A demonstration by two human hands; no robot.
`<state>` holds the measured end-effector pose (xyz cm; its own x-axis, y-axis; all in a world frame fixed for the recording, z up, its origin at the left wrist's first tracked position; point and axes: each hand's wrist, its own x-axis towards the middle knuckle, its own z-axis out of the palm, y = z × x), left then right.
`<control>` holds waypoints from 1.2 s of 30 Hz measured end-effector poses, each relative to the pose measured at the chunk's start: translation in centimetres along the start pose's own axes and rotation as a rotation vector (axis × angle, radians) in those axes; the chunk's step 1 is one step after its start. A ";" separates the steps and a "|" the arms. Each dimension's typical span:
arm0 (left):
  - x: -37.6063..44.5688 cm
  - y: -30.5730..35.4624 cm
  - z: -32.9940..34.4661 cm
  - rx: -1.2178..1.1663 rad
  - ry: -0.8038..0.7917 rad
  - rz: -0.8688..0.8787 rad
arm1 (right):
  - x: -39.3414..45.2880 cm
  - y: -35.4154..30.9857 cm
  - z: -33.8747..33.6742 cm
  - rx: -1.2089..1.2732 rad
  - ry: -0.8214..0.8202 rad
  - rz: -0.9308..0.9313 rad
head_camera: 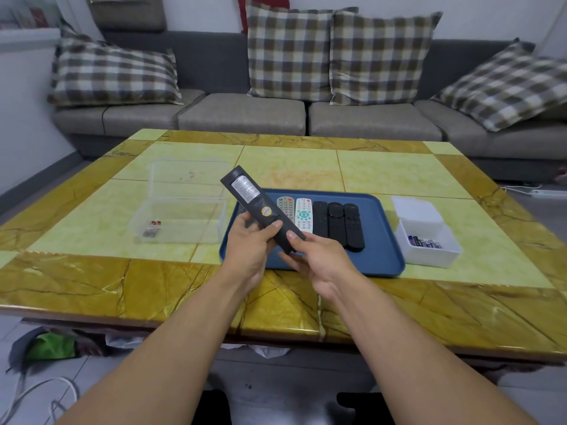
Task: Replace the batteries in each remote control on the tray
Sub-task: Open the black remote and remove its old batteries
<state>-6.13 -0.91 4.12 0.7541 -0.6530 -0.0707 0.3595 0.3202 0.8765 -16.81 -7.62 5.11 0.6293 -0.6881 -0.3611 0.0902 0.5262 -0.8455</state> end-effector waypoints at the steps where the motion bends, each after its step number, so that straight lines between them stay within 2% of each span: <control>1: 0.0 0.1 -0.1 0.003 0.002 0.006 | 0.0 0.0 0.0 -0.024 0.000 -0.022; 7: -0.1 -0.5 0.0 0.144 0.016 0.119 | 0.2 0.3 -0.6 -0.214 0.144 -0.149; 10: 0.0 -0.6 0.0 0.196 0.026 0.169 | 0.2 0.2 -0.6 -0.275 0.155 -0.192; 14: 0.5 -0.1 -0.5 0.123 0.164 0.169 | 0.2 -0.6 -1.2 -0.341 0.137 -0.262; 17: 1.1 0.5 -1.2 0.044 0.230 0.094 | 1.1 -0.8 -3.3 -0.705 0.230 -0.321; 21: 1.0 1.1 -1.5 0.008 0.160 -0.003 | 1.8 -0.3 -5.2 -1.261 0.429 -0.245; 24: 0.8 1.2 -1.5 0.000 0.087 -0.027 | 1.8 -0.1 -5.3 -1.428 0.461 -0.256; 27: 0.4 1.2 -1.0 0.016 0.017 -0.027 | 1.3 -0.5 -4.0 -1.294 0.389 -0.473; 29: 0.3 1.1 -0.7 0.005 -0.014 -0.039 | 0.7 -0.7 -2.6 -1.132 0.239 -0.663; 31: 0.2 1.1 -0.4 -0.004 -0.020 -0.062 | -0.2 -0.8 -1.3 -1.090 0.081 -0.791; 33: 0.1 1.0 -0.4 -0.007 -0.021 -0.080 | -0.5 -0.6 -0.8 -1.160 0.002 -0.845; 36: -0.2 0.9 -0.3 0.021 -0.049 -0.078 | -0.3 -0.3 -0.8 -1.262 0.004 -0.838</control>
<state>-5.81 -0.32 4.79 0.6962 -0.7083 -0.1167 0.4043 0.2526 0.8791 -17.61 -7.95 5.17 0.7313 -0.5652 0.3817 -0.2921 -0.7653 -0.5737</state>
